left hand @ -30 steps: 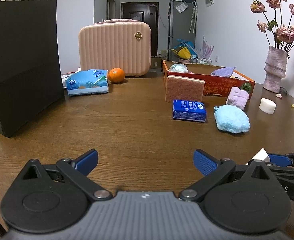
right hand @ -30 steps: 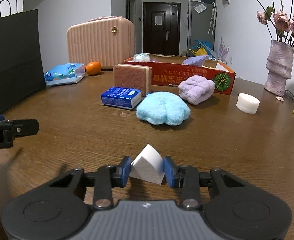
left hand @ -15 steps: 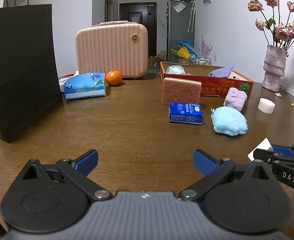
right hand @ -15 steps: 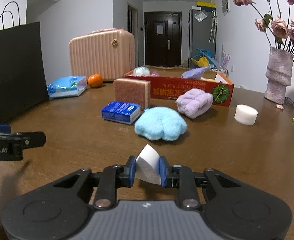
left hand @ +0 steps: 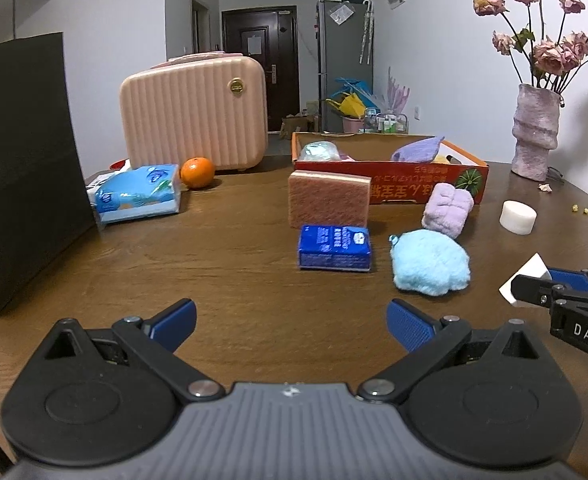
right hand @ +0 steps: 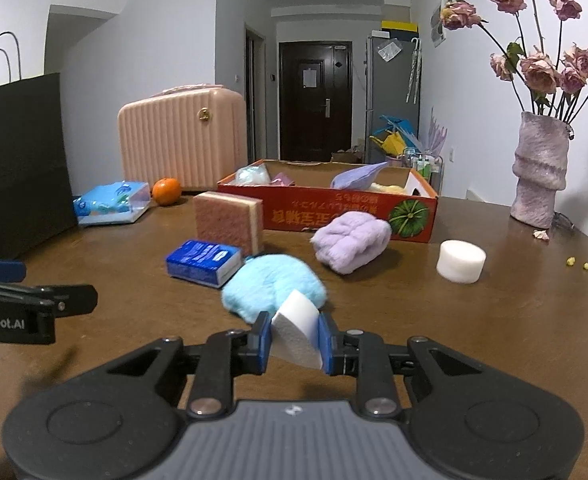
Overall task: Organize soft objects
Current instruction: 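Grasp the light-blue fluffy plush with the left tool while the right holds the wedge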
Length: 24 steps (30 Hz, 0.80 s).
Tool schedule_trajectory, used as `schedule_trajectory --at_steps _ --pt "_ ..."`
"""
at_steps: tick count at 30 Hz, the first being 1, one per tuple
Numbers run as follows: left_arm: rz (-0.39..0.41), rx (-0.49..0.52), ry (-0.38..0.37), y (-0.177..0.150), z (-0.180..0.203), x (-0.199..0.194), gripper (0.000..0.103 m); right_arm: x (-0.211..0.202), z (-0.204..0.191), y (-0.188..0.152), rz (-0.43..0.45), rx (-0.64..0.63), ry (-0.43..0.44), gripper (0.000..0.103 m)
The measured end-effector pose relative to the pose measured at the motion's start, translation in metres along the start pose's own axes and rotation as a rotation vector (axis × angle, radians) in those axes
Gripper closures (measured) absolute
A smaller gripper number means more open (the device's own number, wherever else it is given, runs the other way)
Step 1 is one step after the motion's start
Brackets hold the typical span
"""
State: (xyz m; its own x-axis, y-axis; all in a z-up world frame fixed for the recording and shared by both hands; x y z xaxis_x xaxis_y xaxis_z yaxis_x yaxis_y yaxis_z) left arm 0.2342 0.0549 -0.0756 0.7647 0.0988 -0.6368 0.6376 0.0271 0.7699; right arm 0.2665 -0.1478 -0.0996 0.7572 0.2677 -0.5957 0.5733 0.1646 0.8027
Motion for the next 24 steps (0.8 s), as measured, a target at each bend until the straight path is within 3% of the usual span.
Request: schedule_trajectory --at_steps 24 --pt "-0.052 0.078 -0.031 0.045 0.078 0.056 0.0 0.031 0.075 0.033 0.022 0.024 -0.028 0.079"
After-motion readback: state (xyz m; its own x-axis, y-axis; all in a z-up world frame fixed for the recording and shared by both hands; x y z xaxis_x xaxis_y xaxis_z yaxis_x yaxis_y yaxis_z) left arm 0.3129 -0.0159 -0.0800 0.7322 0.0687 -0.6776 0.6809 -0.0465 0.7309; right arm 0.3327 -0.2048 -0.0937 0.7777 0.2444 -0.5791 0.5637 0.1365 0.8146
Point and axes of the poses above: each gripper's, at about its wrist camera, not at the fingertips, and x roughly the way its jaws point, z to its right, y to its top, the point moved 7 cm from there along x, roughly the way its jaws point, and after that the axes turned 9 degrees about -z, right-handed, at the moved point
